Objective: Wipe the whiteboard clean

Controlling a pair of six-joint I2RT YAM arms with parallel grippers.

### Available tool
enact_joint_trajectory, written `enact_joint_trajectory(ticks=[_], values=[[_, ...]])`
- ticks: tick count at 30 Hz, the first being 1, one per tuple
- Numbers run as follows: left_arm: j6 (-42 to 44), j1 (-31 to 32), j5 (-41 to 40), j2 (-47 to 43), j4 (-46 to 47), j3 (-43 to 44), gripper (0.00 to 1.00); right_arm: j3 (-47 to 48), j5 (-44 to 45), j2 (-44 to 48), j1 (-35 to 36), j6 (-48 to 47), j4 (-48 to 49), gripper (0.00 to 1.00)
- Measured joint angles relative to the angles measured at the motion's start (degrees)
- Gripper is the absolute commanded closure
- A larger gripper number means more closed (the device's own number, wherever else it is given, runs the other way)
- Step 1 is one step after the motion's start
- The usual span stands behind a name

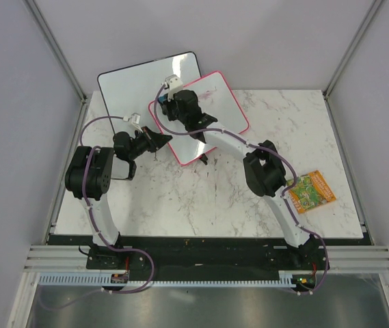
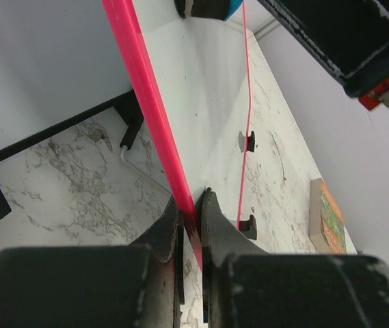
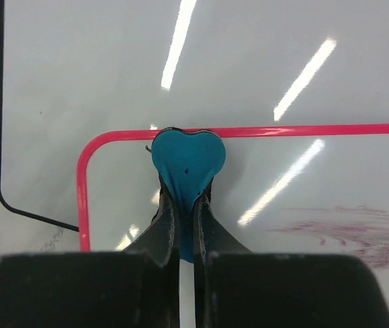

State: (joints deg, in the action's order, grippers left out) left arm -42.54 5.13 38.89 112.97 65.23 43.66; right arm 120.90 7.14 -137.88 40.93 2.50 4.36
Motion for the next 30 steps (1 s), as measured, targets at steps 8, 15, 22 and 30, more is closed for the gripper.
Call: enact_joint_trajectory(ticks=[8,15,22,30], values=[[0.1,0.2,-0.3,0.0,0.0,0.0,0.98,2.2,4.9,-1.3,-6.4,0.2,-0.5,1.0],[0.1,0.3,-0.2,-0.2,0.8,0.0,0.98,5.9,14.4,-4.1,-14.3,-0.9,-3.1,1.0],[0.1,0.5,0.3,-0.5,1.1,0.0,0.98,-0.4,11.1,-1.6,-16.9,-1.5,-0.5,1.0],[0.1,0.5,0.3,-0.5,0.2,0.0,0.98,-2.9,9.3,0.8,-9.4,-5.3,0.0,1.0]])
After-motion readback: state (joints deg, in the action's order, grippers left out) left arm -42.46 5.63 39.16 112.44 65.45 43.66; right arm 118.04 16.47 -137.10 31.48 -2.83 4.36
